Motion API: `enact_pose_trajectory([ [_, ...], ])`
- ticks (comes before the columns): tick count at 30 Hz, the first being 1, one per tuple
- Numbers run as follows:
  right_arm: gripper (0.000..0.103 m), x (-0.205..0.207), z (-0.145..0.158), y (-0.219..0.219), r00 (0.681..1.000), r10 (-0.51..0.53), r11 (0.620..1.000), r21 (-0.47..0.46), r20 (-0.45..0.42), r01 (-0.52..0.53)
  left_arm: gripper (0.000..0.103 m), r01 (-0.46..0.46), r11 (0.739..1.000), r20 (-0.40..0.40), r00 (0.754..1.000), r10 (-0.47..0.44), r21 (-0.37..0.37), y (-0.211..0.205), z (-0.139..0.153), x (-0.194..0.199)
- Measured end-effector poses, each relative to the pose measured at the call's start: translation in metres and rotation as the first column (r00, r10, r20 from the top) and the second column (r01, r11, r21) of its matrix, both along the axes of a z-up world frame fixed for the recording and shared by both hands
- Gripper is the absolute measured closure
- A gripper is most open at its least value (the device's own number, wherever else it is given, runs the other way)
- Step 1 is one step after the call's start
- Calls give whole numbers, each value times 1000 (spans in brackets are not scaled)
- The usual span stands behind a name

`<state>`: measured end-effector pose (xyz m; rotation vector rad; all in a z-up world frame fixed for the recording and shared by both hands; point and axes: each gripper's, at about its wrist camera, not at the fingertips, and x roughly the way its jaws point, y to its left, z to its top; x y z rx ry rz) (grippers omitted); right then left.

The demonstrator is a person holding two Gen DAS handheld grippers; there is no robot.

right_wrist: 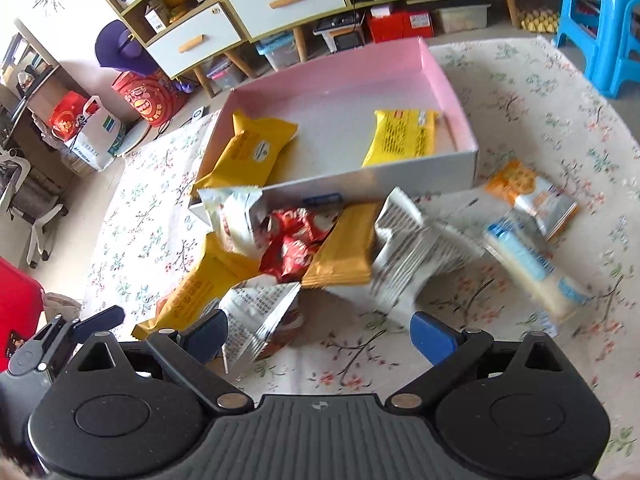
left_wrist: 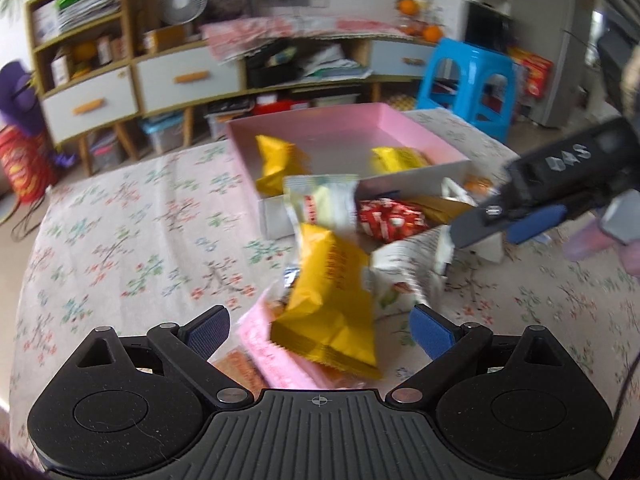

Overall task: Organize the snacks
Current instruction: 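Grasp a yellow pastry packet with the left tool while the right tool grasps a white wrapper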

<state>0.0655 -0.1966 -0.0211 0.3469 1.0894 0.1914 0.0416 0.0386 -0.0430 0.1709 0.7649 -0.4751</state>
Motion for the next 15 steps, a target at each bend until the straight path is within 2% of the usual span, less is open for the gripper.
enact_pose_trajectory([
  [7, 15, 5, -14, 5, 996, -49, 995, 83, -71, 55, 8, 82, 997, 43, 996, -82, 18, -20, -6, 0],
  [10, 18, 9, -19, 5, 992, -85, 988, 123, -94, 97, 17, 78, 996, 44, 996, -80, 36, -25, -10, 4],
  [13, 24, 12, -23, 6, 987, -114, 979, 158, -113, 131, 20, 71, 997, 46, 996, -71, 3, -23, -10, 8],
  [15, 28, 15, -27, 8, 983, -127, 972, 182, -130, 149, 26, 71, 997, 49, 996, -71, -4, -22, -9, 10],
])
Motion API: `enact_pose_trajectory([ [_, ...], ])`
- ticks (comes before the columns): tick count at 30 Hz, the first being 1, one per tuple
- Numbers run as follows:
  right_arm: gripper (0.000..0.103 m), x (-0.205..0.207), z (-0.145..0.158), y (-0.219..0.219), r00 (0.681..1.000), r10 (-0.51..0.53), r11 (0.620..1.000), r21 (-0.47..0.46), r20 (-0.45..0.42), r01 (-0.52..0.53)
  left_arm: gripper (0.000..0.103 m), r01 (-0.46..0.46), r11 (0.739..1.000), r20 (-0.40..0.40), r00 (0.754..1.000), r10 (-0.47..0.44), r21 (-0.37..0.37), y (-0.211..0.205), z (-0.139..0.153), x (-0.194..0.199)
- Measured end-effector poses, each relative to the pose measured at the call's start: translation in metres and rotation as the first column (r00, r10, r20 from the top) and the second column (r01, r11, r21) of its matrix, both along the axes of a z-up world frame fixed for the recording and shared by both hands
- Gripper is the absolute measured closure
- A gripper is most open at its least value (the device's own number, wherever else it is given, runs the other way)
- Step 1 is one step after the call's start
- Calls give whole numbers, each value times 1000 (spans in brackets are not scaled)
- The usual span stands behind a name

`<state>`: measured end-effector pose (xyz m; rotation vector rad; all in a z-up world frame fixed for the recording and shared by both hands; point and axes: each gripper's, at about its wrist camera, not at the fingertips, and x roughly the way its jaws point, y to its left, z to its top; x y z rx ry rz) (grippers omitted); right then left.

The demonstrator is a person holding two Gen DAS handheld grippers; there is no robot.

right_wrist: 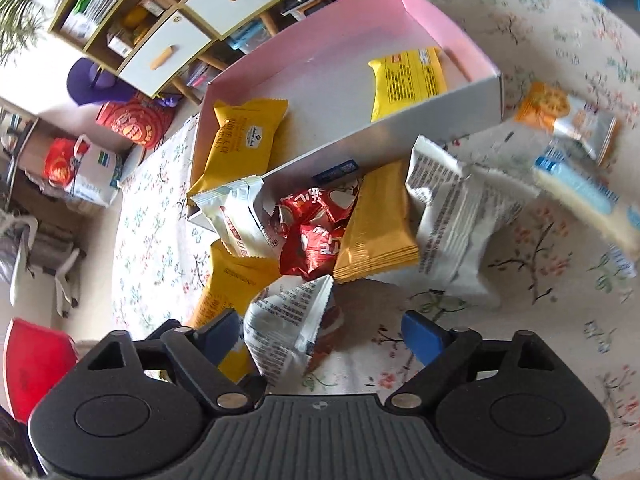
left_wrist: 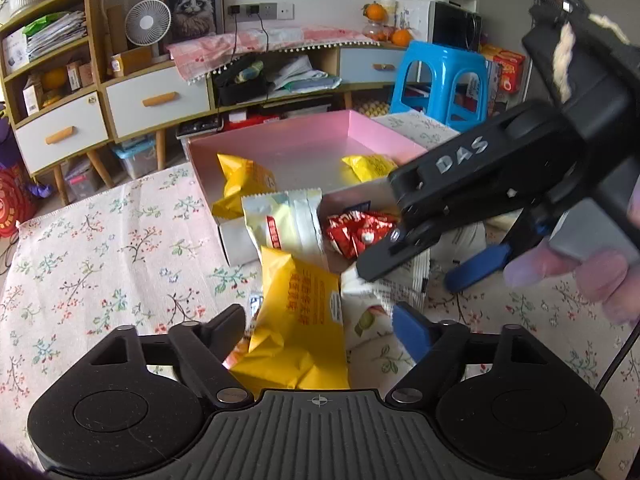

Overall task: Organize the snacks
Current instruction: 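Grasp a yellow pastry packet with the left tool while the right tool grasps a white wrapper, then lower both held packets into the pink box and open both tools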

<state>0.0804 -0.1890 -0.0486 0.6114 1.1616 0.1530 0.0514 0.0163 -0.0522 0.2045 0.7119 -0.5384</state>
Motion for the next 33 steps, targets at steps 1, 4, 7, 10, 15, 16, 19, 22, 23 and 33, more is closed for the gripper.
enact_pose_trajectory([
  [1, 30, 1, -2, 1, 1000, -6, 1000, 13, -8, 6, 27, 3, 1000, -2, 1000, -3, -1, 0, 0, 1],
  [4, 37, 3, -7, 2, 1000, -18, 999, 51, -25, 19, 34, 16, 1000, -11, 1000, -16, -7, 3, 2, 3],
  [7, 49, 3, -6, 2, 1000, -27, 998, 61, -11, 28, 40, 17, 1000, -21, 1000, -17, 11, 4, 0, 4],
  [10, 56, 4, -8, 4, 1000, -30, 996, 87, -4, 30, 40, 8, 1000, -42, 999, -7, 18, 7, -4, 6],
  [15, 58, 3, -2, 11, 1000, -11, 999, 39, 18, 10, 45, 6, 1000, -51, 999, -5, 26, 8, -7, 7],
  [16, 58, 3, -1, 11, 1000, -8, 1000, 29, 21, 8, 46, 5, 1000, -52, 999, -4, 27, 7, -7, 7],
  [19, 58, 1, 3, 6, 1000, -9, 1000, 17, 26, 9, 51, -3, 999, -59, 998, 5, 36, 5, -9, 9],
  [22, 59, -1, 5, -2, 1000, -21, 999, 29, 15, 20, 53, 0, 998, -80, 997, 4, 56, 2, -12, 11],
  [23, 59, -2, 5, -5, 1000, -24, 999, 29, 12, 23, 53, 4, 998, -87, 996, 2, 67, 0, -13, 11],
  [33, 59, -14, 10, -24, 999, -43, 999, 32, -6, 44, 57, -44, 993, -104, 993, 55, 106, -10, -24, 6],
])
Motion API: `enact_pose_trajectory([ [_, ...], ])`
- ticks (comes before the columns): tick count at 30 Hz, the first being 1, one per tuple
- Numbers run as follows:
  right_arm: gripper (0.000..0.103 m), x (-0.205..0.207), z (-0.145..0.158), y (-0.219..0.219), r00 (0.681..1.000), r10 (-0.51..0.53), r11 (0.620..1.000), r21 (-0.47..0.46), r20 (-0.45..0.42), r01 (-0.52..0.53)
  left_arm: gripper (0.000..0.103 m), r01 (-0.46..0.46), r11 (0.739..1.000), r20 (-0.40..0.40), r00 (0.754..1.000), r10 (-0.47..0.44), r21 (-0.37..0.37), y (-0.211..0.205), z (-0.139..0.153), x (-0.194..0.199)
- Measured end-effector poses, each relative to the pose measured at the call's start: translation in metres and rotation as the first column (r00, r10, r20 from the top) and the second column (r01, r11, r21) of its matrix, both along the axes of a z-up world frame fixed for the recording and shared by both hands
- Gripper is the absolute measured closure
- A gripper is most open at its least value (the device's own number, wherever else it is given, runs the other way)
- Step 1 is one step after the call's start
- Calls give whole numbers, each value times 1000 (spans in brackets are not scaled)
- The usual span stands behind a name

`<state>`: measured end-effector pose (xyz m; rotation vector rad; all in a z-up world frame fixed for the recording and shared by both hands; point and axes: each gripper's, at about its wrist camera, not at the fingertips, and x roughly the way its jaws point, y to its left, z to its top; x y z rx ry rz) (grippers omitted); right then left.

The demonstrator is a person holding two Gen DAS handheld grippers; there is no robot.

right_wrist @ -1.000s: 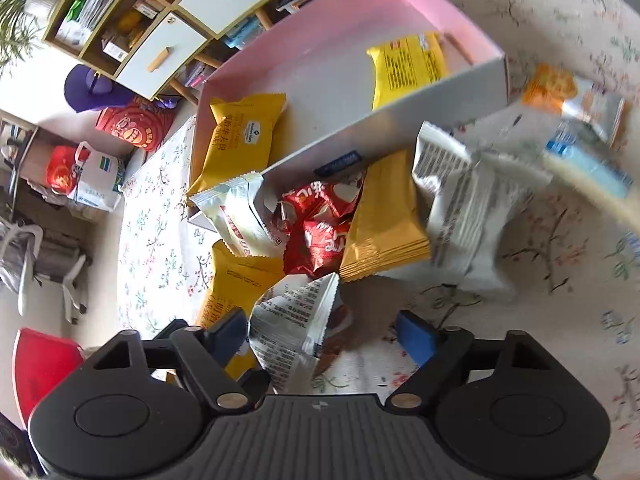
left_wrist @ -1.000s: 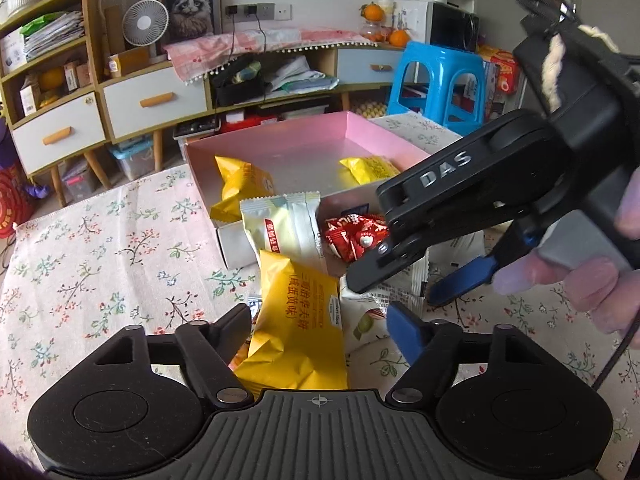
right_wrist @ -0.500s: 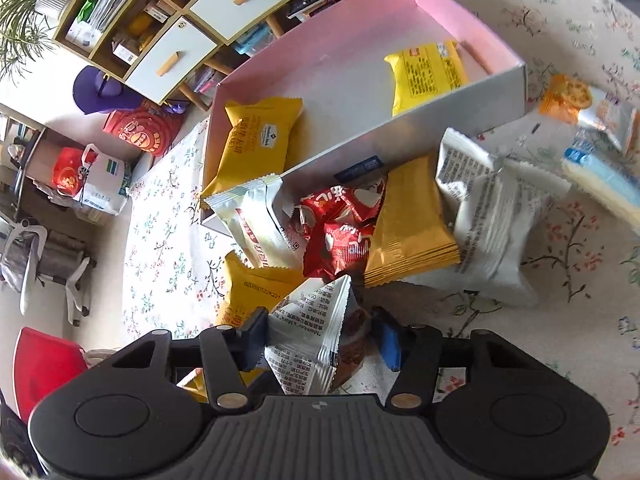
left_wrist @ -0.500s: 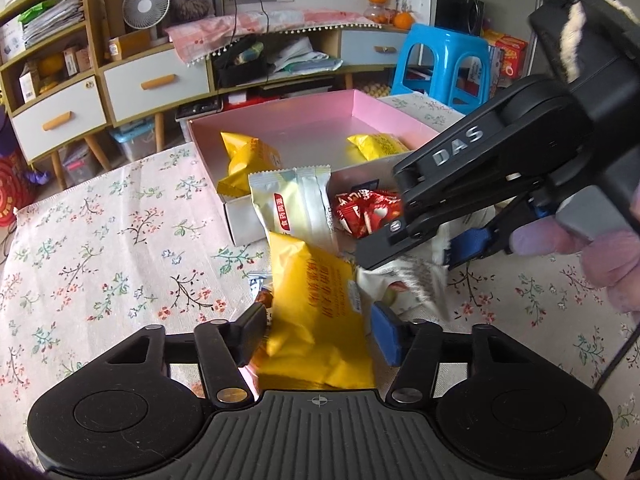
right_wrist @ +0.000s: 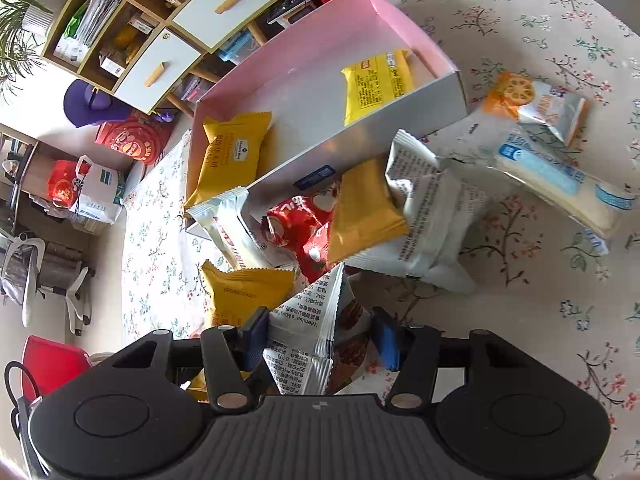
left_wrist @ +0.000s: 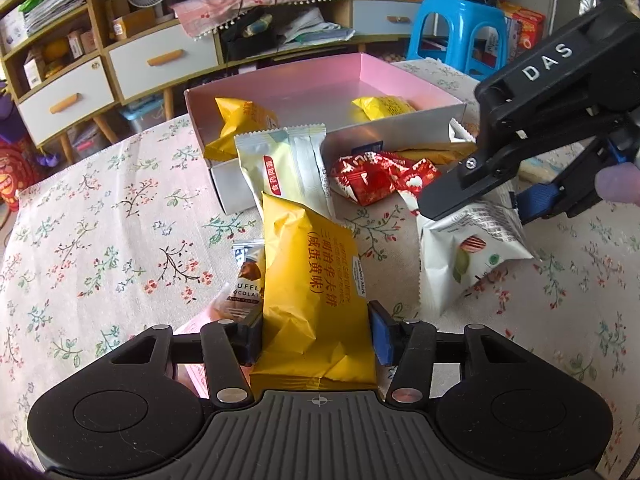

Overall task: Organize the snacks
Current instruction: 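Lower both held packets into the pink box and open both tools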

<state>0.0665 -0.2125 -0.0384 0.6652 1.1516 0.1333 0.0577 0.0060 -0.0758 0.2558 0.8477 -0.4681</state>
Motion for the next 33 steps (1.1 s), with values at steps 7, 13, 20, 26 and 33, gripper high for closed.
enact_pose_trajectory([
  [7, 60, -3, 10, -6, 1000, -1, 1000, 9, 30, 0, 67, -60, 994, -28, 998, 57, -90, 6, 9, 0],
  [13, 60, -6, 18, -10, 999, -5, 999, 32, 52, 4, 68, -66, 987, -36, 997, 61, -147, 10, 24, -4],
  [20, 60, -6, 36, -19, 994, -30, 997, 67, 107, 23, 68, -99, 976, -57, 994, 89, -194, 12, 42, 0],
  [26, 60, 3, 47, -33, 986, -86, 994, 80, 145, 75, 68, -140, 963, -63, 990, 129, -232, 11, 53, 13],
  [33, 60, 17, 53, -49, 973, -142, 988, 88, 180, 128, 68, -166, 954, -47, 986, 160, -249, -1, 63, 30],
])
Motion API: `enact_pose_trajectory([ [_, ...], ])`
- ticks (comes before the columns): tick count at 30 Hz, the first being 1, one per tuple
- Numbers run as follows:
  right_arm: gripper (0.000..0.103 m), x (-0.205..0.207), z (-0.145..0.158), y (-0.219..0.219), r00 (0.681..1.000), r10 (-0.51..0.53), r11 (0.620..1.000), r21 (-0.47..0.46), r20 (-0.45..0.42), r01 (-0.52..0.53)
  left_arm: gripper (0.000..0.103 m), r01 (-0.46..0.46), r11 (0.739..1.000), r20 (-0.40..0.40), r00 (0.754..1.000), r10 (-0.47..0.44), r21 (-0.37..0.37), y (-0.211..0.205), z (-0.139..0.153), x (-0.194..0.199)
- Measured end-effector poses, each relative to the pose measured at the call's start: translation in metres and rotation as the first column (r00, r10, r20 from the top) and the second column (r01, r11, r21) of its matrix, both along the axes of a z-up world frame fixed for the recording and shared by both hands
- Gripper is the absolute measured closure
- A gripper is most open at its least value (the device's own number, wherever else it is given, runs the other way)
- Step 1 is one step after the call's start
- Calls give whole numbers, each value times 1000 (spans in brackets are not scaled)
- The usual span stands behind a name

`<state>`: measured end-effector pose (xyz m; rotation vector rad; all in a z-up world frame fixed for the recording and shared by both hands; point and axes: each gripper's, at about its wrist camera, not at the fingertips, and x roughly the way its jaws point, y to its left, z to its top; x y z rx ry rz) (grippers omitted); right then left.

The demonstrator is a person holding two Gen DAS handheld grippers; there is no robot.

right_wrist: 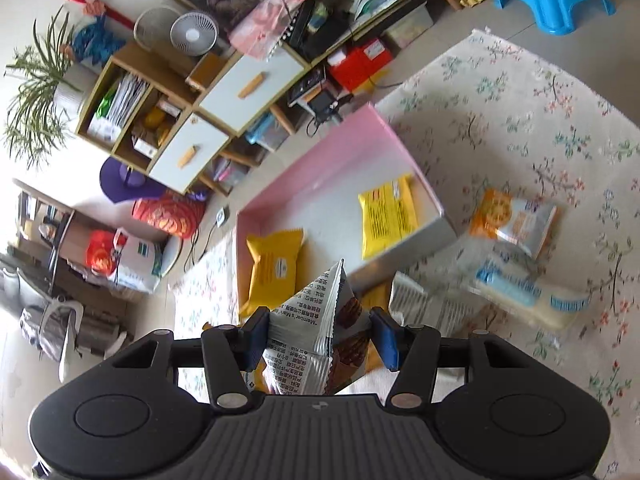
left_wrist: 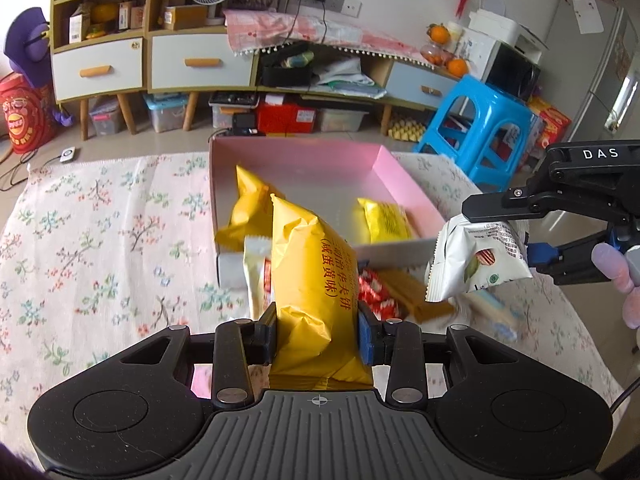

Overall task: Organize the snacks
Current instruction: 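Lower both held packets into the pink box and open both tools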

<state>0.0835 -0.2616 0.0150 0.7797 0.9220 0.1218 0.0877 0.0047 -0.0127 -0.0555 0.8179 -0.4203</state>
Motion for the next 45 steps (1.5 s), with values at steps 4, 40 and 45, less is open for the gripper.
enact_pose_trajectory([
  [4, 60, 10, 1, -7, 1000, -28, 1000, 11, 10, 28, 68, -29, 1000, -5, 1000, 29, -12, -8, 1, 12],
  [40, 59, 119, -37, -30, 982, -91, 987, -115, 164, 111, 68, -159, 987, -21, 987, 159, -20, -60, -41, 111],
  [45, 59, 122, -40, -24, 983, -64, 975, -200, 170, 98, 67, -154, 988, -10, 988, 154, 21, -62, -46, 111],
])
